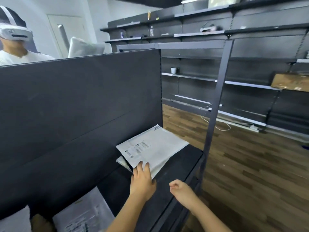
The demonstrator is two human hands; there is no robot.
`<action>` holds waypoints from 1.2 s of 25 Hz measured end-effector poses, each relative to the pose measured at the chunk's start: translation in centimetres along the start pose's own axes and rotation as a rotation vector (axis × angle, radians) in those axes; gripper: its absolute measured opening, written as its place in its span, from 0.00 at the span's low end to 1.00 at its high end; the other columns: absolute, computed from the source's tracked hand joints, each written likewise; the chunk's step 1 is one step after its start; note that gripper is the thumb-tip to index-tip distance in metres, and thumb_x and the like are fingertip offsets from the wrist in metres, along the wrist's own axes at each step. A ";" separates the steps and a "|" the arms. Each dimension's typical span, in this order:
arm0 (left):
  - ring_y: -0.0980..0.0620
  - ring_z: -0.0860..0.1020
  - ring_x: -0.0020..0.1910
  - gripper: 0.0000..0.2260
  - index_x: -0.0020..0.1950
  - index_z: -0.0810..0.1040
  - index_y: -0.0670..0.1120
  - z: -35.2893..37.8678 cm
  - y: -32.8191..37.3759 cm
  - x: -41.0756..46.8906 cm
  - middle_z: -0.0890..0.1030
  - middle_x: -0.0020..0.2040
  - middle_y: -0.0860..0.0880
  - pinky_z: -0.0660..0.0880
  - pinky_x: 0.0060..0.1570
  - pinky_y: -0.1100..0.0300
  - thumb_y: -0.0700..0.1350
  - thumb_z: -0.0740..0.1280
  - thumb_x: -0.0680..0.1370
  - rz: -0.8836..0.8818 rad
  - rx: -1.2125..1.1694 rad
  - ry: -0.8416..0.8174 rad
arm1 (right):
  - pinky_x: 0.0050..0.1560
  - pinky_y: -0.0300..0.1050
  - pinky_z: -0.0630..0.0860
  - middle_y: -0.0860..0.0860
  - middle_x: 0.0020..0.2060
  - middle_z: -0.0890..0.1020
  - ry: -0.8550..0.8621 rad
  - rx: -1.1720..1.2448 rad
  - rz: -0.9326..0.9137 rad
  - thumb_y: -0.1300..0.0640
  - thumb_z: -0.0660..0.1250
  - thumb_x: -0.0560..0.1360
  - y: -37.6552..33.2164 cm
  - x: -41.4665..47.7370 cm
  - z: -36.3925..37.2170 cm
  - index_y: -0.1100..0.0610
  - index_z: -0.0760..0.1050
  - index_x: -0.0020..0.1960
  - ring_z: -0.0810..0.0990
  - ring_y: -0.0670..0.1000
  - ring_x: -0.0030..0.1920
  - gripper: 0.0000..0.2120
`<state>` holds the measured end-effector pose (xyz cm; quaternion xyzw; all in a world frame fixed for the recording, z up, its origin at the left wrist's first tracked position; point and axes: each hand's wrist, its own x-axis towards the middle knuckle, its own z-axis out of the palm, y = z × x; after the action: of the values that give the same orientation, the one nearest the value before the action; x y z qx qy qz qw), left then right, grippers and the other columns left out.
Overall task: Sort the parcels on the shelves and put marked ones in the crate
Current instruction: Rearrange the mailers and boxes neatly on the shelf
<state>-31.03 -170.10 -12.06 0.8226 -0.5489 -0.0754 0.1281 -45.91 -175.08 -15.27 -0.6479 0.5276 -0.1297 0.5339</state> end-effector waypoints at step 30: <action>0.46 0.34 0.76 0.40 0.77 0.38 0.50 2.1 -4.3 8.5 0.35 0.77 0.47 0.33 0.72 0.53 0.66 0.53 0.74 0.175 0.060 -0.252 | 0.46 0.51 0.78 0.56 0.50 0.82 0.141 0.977 0.076 0.68 0.63 0.75 -6.3 11.5 2.1 0.57 0.74 0.57 0.81 0.57 0.50 0.13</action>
<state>-24.47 -176.67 -15.16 0.7592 -0.6321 -0.1499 0.0396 -36.22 -184.16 -15.47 -0.2916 0.4632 -0.3859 0.7426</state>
